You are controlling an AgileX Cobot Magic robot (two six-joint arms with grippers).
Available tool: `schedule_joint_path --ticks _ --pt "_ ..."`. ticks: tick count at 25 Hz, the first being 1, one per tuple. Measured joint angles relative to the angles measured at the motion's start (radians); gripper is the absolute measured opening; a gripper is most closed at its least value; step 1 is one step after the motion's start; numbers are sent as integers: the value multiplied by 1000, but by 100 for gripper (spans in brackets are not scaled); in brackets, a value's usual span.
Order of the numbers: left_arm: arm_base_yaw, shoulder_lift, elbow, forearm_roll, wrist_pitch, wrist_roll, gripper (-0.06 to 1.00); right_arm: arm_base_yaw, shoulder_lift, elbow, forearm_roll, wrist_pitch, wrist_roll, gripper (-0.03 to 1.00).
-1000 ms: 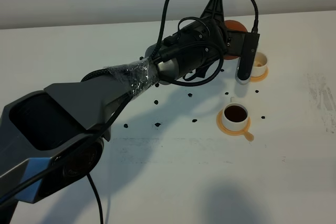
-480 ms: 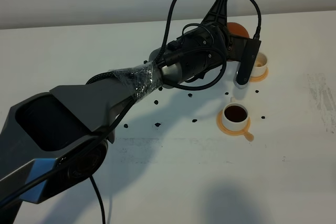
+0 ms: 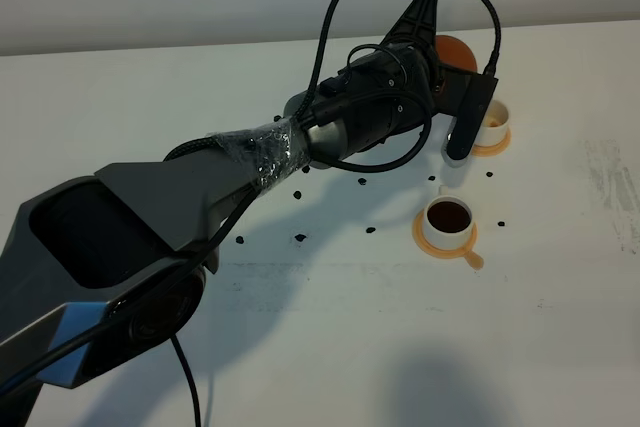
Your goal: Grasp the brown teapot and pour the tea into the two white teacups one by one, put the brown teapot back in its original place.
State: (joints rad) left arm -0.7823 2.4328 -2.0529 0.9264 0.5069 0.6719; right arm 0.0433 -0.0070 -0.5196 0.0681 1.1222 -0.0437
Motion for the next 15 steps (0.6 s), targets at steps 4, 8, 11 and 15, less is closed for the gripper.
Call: schedule_joint_path --ticks 4,8,11,15 --pt "0 0 0 12 -2 1 12 0 0 0 0 0 0 47" --pt "0 1 0 37 -2 1 12 0 0 0 0 0 0 47" --pt "0 3 0 44 -2 1 12 0 0 0 0 0 0 47" --pt "-1 4 0 57 -3 1 12 0 0 0 0 0 0 47"
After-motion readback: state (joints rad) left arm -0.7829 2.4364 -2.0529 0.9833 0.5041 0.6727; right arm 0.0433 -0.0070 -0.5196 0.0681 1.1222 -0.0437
